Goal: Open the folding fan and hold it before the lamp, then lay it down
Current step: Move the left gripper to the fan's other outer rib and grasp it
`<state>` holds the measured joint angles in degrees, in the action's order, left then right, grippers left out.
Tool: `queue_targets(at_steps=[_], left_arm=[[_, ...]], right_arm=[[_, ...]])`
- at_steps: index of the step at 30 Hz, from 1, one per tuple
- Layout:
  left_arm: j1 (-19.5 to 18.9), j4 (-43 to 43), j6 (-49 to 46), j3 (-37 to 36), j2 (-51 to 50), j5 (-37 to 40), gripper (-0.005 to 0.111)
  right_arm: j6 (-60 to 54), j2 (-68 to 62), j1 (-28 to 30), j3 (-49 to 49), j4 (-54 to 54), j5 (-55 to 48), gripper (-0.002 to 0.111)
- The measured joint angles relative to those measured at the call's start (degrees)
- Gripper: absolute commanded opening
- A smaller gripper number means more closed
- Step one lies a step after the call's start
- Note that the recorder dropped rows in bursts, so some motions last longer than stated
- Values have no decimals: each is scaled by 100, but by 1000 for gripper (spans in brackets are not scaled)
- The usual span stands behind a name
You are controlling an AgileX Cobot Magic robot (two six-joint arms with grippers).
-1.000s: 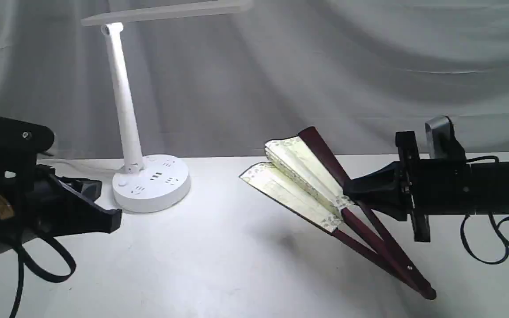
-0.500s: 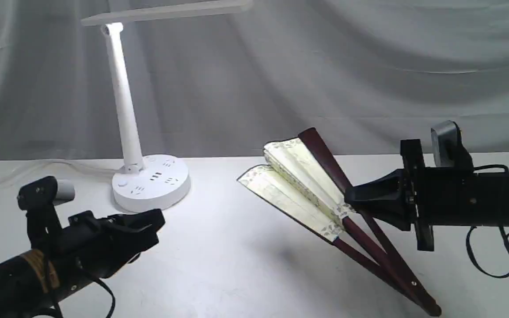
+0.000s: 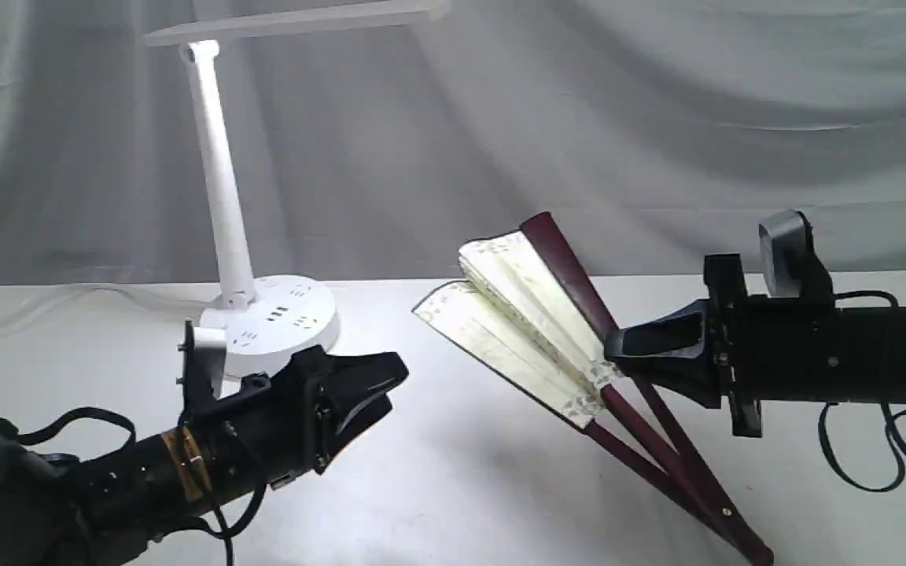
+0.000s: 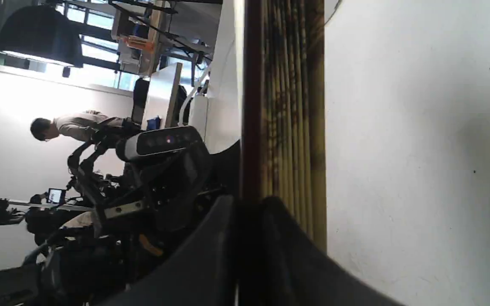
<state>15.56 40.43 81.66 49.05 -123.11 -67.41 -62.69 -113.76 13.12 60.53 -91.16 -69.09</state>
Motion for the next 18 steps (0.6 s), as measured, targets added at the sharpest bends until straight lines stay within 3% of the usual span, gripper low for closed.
queue_targets(at_steps=[7, 18], left_arm=[[414, -599, 731, 487, -650, -139, 47], [977, -1172, 819, 1214, -916, -173, 47]], right_arm=[[-101, 0, 0, 0, -47, 0, 0], [-191, 0, 0, 0, -47, 0, 0]])
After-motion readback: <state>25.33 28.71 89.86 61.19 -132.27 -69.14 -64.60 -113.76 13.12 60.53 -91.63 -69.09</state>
